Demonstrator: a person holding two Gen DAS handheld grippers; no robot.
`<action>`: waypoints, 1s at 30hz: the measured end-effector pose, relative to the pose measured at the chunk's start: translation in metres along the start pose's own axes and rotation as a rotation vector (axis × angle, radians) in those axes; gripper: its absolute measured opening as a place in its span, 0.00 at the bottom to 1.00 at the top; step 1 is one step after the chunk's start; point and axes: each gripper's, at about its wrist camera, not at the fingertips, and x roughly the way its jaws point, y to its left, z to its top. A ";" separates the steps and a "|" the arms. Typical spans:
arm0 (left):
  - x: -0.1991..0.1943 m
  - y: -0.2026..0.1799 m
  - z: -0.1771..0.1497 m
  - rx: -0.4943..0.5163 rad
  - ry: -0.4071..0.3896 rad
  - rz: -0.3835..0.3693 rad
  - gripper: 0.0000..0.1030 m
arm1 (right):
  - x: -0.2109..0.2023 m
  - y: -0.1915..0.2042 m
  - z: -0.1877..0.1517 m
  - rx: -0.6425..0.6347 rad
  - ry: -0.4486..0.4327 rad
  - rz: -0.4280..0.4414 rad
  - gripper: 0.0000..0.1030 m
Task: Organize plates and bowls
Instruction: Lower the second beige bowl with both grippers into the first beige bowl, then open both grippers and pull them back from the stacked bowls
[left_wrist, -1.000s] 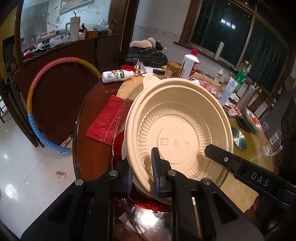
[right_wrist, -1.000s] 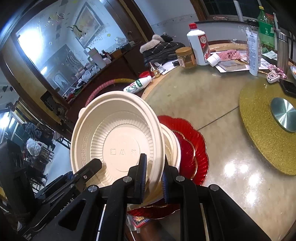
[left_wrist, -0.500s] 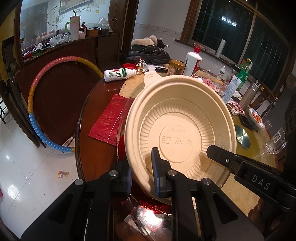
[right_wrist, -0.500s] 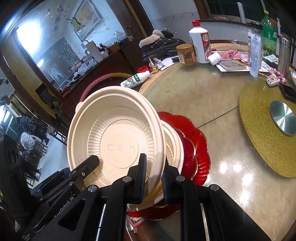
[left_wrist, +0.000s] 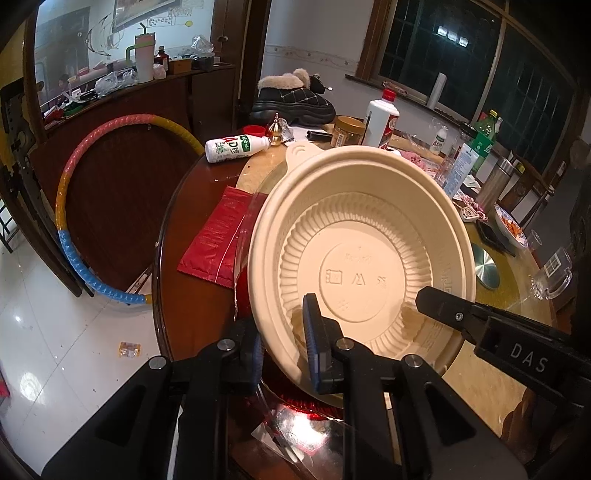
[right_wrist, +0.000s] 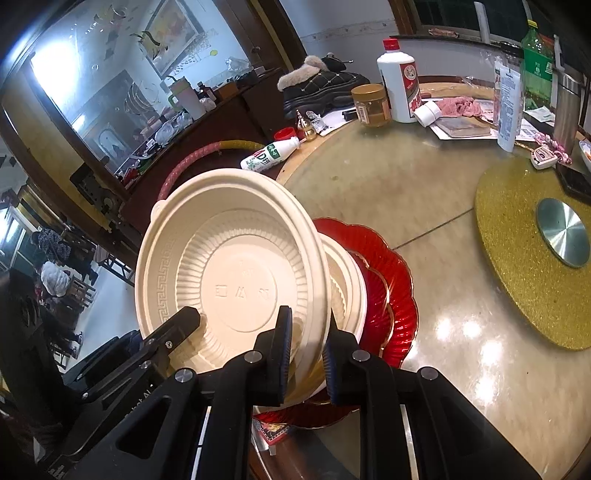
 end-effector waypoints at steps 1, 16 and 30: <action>0.001 0.000 0.000 0.001 0.002 0.000 0.16 | 0.000 0.000 0.000 -0.001 0.002 -0.002 0.17; 0.002 0.003 0.003 -0.004 0.013 -0.001 0.16 | 0.006 0.005 0.002 -0.017 0.019 -0.048 0.22; -0.014 0.008 0.008 -0.025 -0.043 -0.009 0.53 | -0.021 0.005 0.007 -0.025 -0.111 -0.070 0.74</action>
